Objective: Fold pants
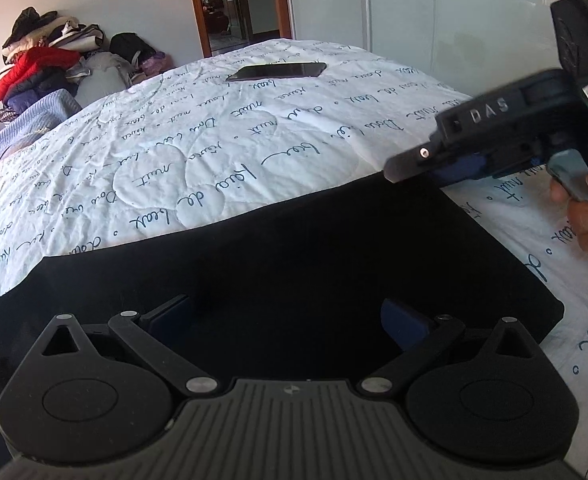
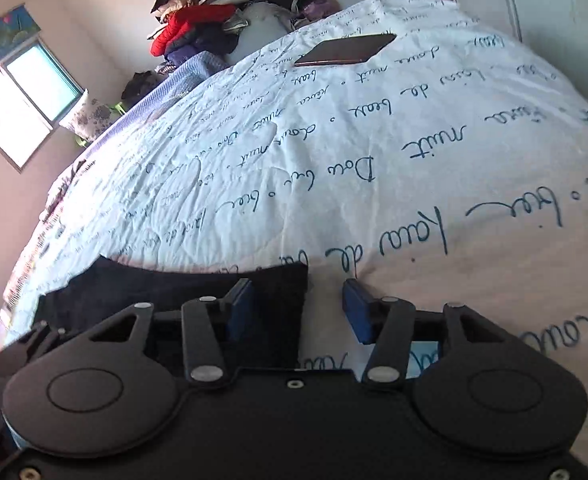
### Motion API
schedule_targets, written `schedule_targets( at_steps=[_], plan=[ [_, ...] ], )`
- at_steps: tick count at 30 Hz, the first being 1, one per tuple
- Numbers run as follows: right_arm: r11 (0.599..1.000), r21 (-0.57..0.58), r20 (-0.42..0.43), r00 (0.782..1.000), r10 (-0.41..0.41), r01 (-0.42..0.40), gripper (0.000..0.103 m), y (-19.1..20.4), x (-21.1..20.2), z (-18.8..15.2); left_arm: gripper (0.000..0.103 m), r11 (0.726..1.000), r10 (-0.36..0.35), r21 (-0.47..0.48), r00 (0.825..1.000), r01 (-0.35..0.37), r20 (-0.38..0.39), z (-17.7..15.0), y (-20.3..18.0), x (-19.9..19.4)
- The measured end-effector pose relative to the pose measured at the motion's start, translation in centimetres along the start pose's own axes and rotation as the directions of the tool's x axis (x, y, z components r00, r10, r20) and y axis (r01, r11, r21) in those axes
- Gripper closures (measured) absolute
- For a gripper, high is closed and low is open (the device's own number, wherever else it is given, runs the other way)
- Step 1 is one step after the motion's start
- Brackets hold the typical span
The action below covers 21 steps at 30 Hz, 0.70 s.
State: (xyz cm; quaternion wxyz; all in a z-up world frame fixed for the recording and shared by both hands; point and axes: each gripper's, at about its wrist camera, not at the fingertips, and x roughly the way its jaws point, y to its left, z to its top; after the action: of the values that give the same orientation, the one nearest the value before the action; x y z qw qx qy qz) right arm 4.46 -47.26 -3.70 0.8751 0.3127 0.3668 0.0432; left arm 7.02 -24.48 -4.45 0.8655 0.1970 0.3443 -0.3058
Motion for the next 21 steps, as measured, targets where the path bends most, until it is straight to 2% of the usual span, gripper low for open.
schedule_targets(
  at_steps=[1,2,6,9,10,11,12,13,14,15,17,18,19,20,21],
  plan=[
    [0.999,0.014,-0.007,0.999,0.036,-0.036,0.084,-0.1,0.3,0.3,0.000,1.000,-0.003,0.001,1.000,0.003,-0.001,0.0,0.0,0.1],
    [1.000,0.005,-0.013,1.000,0.025,-0.025,0.090,0.1,0.4,0.3,0.000,1.000,-0.007,-0.002,1.000,0.007,-0.004,0.0,0.1,0.2],
    [0.994,-0.083,0.020,0.997,-0.074,0.076,0.097,1.2,0.6,-0.4,0.000,0.999,-0.027,-0.038,1.000,0.026,-0.013,0.3,0.6,0.4],
    [0.984,-0.120,0.043,0.991,-0.127,0.132,0.095,2.3,0.7,-1.0,0.004,0.998,0.001,-0.059,1.000,-0.001,-0.007,0.2,1.4,-0.5],
    [0.973,-0.149,0.069,0.983,-0.169,0.177,0.086,3.1,0.4,-1.2,0.004,0.998,0.024,-0.060,1.000,-0.023,0.009,-0.1,1.9,-1.1],
    [0.948,-0.187,0.116,0.964,-0.239,0.257,0.077,4.2,-0.3,-1.7,0.003,0.997,0.054,-0.060,0.998,-0.053,0.029,-0.4,2.6,-1.8],
    [0.912,-0.240,0.168,0.940,-0.298,0.332,0.061,5.6,-0.9,-2.3,0.003,0.994,0.092,-0.067,0.995,-0.089,0.038,-0.8,3.4,-2.5],
    [0.872,-0.314,0.213,0.923,-0.321,0.376,0.059,7.3,-1.3,-3.1,0.003,0.989,0.129,-0.083,0.991,-0.126,0.040,-1.2,4.4,-3.1],
    [0.846,-0.376,0.230,0.922,-0.311,0.379,0.059,8.9,-1.4,-4.0,0.002,0.981,0.164,-0.110,0.986,-0.159,0.038,-1.7,5.6,-3.7],
    [0.840,-0.418,0.221,0.935,-0.277,0.347,0.059,10.3,-1.3,-4.8,0.002,0.970,0.199,-0.148,0.979,-0.193,0.032,-2.2,7.1,-4.3],
    [0.854,-0.472,0.136,0.976,-0.173,0.217,0.059,12.5,-0.5,-6.3,0.002,0.944,0.250,-0.225,0.968,-0.242,0.007,-3.4,10.0,-5.6],
    [0.857,-0.490,0.083,0.987,-0.137,0.161,0.059,13.4,0.3,-7.1,0.002,0.924,0.279,-0.272,0.960,-0.270,-0.006,-4.2,12.0,-6.6],
    [0.847,-0.516,0.034,0.991,-0.126,0.126,0.059,14.2,1.4,-7.9,0.002,0.903,0.309,-0.310,0.951,-0.298,-0.017,-4.9,13.6,-7.6],
    [0.825,-0.552,0.002,0.989,-0.146,0.123,0.059,14.8,2.4,-8.7,0.002,0.878,0.346,-0.342,0.938,-0.335,-0.030,-5.8,15.3,-8.8],
    [0.785,-0.598,0.013,0.982,-0.191,0.161,0.058,15.5,3.2,-9.5,0.002,0.853,0.385,-0.364,0.922,-0.375,-0.046,-6.8,16.9,-10.1]
  ],
)
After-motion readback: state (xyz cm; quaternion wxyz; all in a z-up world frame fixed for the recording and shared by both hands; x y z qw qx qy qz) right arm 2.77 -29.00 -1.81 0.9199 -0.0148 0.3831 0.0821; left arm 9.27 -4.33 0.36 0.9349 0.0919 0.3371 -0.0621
